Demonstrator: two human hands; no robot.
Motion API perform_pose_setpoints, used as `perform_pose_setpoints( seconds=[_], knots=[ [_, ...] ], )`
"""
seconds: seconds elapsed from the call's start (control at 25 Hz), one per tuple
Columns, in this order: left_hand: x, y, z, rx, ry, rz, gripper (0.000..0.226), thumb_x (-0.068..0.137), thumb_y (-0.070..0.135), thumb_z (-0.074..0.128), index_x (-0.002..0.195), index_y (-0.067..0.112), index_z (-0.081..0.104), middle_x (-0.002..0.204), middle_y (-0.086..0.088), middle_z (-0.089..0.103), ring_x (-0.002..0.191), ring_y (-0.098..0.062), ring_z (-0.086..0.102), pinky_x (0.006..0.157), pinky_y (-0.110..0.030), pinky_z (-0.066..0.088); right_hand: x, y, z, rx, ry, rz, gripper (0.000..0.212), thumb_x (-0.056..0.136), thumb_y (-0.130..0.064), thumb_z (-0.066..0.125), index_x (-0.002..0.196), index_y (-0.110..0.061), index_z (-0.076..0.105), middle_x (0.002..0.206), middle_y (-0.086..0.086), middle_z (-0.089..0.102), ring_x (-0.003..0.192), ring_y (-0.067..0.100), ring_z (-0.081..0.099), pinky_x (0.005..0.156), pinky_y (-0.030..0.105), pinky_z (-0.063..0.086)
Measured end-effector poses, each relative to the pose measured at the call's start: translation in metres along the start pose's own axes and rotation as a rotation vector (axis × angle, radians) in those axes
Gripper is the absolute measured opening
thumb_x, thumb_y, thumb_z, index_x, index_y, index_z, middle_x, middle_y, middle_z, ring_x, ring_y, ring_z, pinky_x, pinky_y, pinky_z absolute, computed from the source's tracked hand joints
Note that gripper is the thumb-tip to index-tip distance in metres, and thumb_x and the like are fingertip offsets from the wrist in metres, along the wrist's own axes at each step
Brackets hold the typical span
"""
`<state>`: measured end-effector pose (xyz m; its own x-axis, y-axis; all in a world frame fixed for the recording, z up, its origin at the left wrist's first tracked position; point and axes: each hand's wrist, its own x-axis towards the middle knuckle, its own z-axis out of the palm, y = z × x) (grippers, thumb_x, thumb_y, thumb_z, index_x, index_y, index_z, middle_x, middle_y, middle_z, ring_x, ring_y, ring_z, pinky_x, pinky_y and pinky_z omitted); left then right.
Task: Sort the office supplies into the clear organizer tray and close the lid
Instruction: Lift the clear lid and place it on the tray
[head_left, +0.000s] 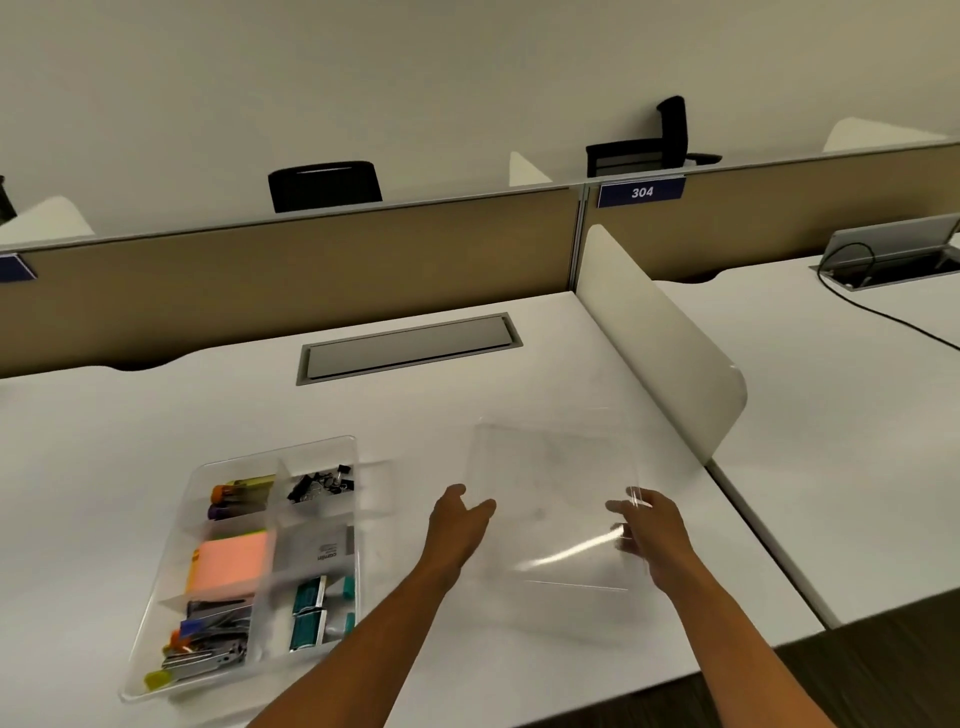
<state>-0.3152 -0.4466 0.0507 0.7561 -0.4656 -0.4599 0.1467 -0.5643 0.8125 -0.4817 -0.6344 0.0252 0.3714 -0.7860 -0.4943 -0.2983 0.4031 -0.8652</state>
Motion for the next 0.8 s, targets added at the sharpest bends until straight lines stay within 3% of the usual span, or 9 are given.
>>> perform_pose_setpoints(
  seconds=[0.12, 0.32, 0.44, 0.56, 0.68, 0.8],
  knots=[
    [-0.004, 0.019, -0.021, -0.022, 0.04, 0.092, 0.061, 0.091, 0.03, 0.06, 0.144, 0.015, 0.036, 0.149, -0.005, 0.039, 0.134, -0.022, 0.04, 0.1, -0.028, 0.036, -0.02, -0.027, 0.019, 0.094, 0.005, -0.089, 0.031, 0.089, -0.002, 0.054, 0.119, -0.013, 0.053, 0.1, 0.01, 0.072, 0.062, 0.023, 0.056, 0.055, 0.034, 0.05],
    [-0.021, 0.058, -0.048, 0.037, 0.088, 0.401, 0.058, 0.093, 0.032, 0.058, 0.145, 0.02, 0.035, 0.155, 0.0, 0.03, 0.143, -0.017, 0.027, 0.116, -0.034, 0.027, -0.065, -0.071, 0.068, 0.215, 0.021, -0.359, 0.027, 0.098, -0.008, 0.047, 0.121, -0.02, 0.049, 0.105, 0.005, 0.072, 0.07, 0.021, 0.061, 0.056, 0.034, 0.052],
    [-0.043, 0.087, -0.061, 0.061, 0.055, 0.599, 0.06, 0.093, 0.037, 0.058, 0.146, 0.024, 0.031, 0.157, 0.002, 0.027, 0.144, -0.016, 0.024, 0.115, -0.035, 0.026, -0.1, -0.093, 0.105, 0.207, 0.034, -0.573, 0.022, 0.101, -0.009, 0.045, 0.12, -0.019, 0.047, 0.109, 0.001, 0.068, 0.085, 0.018, 0.069, 0.068, 0.034, 0.059],
    [-0.069, 0.113, -0.08, -0.004, 0.044, 0.758, 0.063, 0.092, 0.038, 0.06, 0.146, 0.026, 0.031, 0.155, 0.006, 0.03, 0.142, -0.012, 0.029, 0.109, -0.025, 0.027, -0.137, -0.107, 0.145, 0.17, -0.01, -0.758, 0.02, 0.102, -0.012, 0.046, 0.12, -0.02, 0.042, 0.123, -0.007, 0.06, 0.109, 0.01, 0.065, 0.088, 0.028, 0.057],
    [-0.087, 0.123, -0.1, -0.093, -0.032, 0.805, 0.068, 0.088, 0.044, 0.063, 0.146, 0.031, 0.03, 0.154, 0.01, 0.032, 0.14, -0.009, 0.031, 0.111, -0.025, 0.03, -0.168, -0.106, 0.179, 0.076, -0.063, -0.873, 0.034, 0.097, -0.015, 0.057, 0.125, -0.014, 0.037, 0.122, -0.022, 0.054, 0.113, 0.001, 0.058, 0.088, 0.017, 0.049],
    [-0.094, 0.12, -0.121, -0.134, -0.037, 0.805, 0.075, 0.083, 0.051, 0.064, 0.146, 0.034, 0.028, 0.151, 0.01, 0.037, 0.136, -0.014, 0.04, 0.11, -0.031, 0.037, -0.195, -0.089, 0.202, -0.059, -0.082, -0.813, 0.046, 0.091, -0.015, 0.061, 0.134, -0.008, 0.044, 0.131, 0.003, 0.055, 0.119, 0.018, 0.054, 0.099, 0.037, 0.047]
  ],
)
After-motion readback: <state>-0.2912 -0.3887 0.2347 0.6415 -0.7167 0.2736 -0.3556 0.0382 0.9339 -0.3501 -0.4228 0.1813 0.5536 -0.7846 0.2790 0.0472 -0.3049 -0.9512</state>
